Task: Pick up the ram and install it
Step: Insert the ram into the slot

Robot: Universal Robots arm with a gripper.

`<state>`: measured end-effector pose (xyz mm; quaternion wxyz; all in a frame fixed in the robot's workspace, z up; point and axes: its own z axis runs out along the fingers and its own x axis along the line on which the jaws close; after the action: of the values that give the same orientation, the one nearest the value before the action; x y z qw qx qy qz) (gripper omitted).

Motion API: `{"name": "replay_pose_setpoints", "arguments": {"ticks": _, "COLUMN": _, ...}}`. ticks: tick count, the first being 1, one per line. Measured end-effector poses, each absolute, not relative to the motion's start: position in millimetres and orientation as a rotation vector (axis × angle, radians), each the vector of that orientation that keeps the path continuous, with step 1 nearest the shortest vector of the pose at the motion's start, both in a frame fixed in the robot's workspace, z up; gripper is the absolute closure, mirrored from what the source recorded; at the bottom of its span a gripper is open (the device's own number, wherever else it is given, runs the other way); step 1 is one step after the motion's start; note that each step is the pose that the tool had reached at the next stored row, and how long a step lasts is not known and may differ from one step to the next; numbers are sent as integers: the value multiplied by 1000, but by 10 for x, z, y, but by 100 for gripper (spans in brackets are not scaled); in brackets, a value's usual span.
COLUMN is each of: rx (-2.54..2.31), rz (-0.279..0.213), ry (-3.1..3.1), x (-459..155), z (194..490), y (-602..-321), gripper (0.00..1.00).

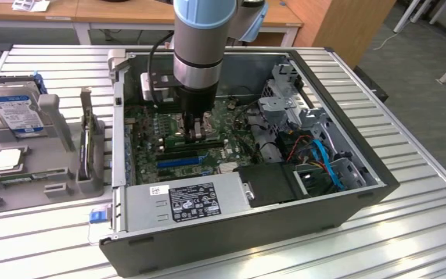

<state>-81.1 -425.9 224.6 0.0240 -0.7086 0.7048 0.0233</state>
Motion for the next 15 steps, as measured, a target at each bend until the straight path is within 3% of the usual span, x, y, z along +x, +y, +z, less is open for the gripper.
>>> {"name": "replay_pose_setpoints", "arguments": {"ticks": 15, "rx": -2192, "rz": 71, "ry": 2181, "x": -812, "z": 2228, "y": -4259, "gripper": 88}}
